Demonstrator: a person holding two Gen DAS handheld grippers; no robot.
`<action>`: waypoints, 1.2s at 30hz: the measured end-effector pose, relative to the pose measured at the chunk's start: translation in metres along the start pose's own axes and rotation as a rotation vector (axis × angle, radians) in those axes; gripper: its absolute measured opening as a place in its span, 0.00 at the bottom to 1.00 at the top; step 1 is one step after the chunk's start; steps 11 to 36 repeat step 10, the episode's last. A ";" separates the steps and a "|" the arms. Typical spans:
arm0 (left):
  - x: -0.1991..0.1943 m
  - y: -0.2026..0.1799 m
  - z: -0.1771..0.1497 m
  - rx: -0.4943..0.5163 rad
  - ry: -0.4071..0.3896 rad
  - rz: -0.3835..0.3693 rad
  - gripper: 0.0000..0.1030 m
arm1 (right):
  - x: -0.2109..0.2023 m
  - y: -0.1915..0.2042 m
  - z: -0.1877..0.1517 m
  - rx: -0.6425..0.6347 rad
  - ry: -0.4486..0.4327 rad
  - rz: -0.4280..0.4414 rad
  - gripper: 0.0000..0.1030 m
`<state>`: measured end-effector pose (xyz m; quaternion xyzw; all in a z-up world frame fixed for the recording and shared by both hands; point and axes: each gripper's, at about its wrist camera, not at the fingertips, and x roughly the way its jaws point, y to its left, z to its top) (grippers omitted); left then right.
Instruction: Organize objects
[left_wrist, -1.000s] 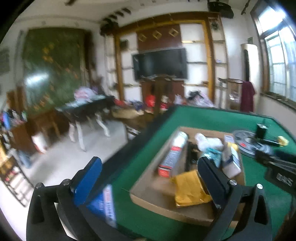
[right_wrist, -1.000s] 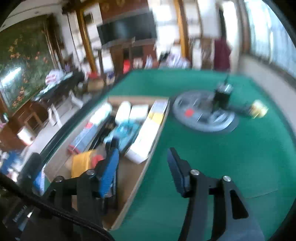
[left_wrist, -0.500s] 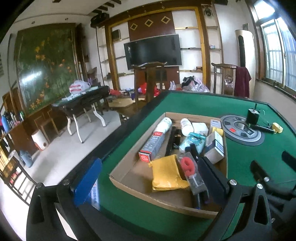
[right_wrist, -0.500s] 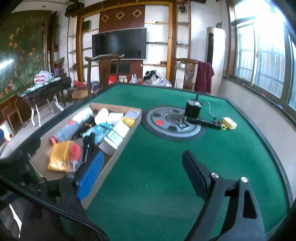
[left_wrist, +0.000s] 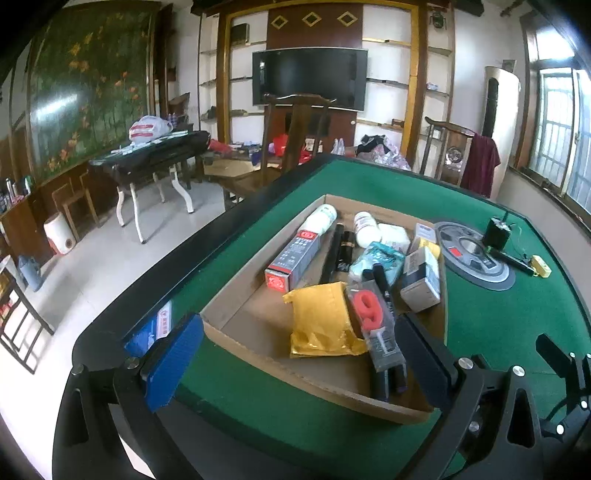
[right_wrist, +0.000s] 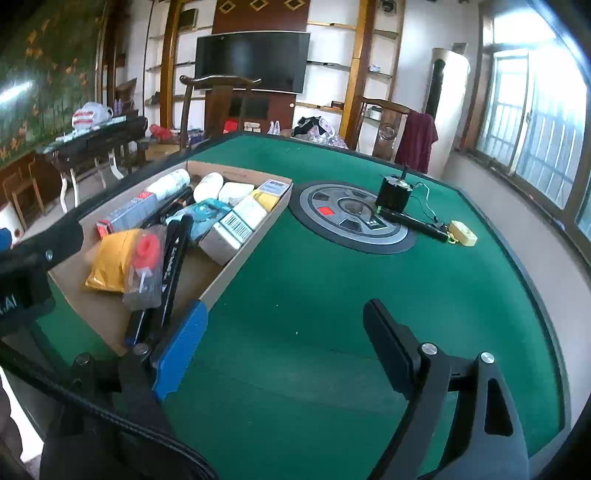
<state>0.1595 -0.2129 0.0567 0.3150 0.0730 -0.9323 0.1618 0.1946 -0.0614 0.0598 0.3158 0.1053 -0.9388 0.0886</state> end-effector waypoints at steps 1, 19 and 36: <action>0.001 0.001 0.000 0.000 0.002 0.008 0.99 | 0.000 0.003 0.000 -0.009 0.001 0.000 0.84; 0.006 0.009 -0.003 -0.019 0.021 0.016 0.99 | 0.001 0.017 -0.001 -0.056 0.015 -0.007 0.84; 0.006 0.009 -0.003 -0.019 0.021 0.016 0.99 | 0.001 0.017 -0.001 -0.056 0.015 -0.007 0.84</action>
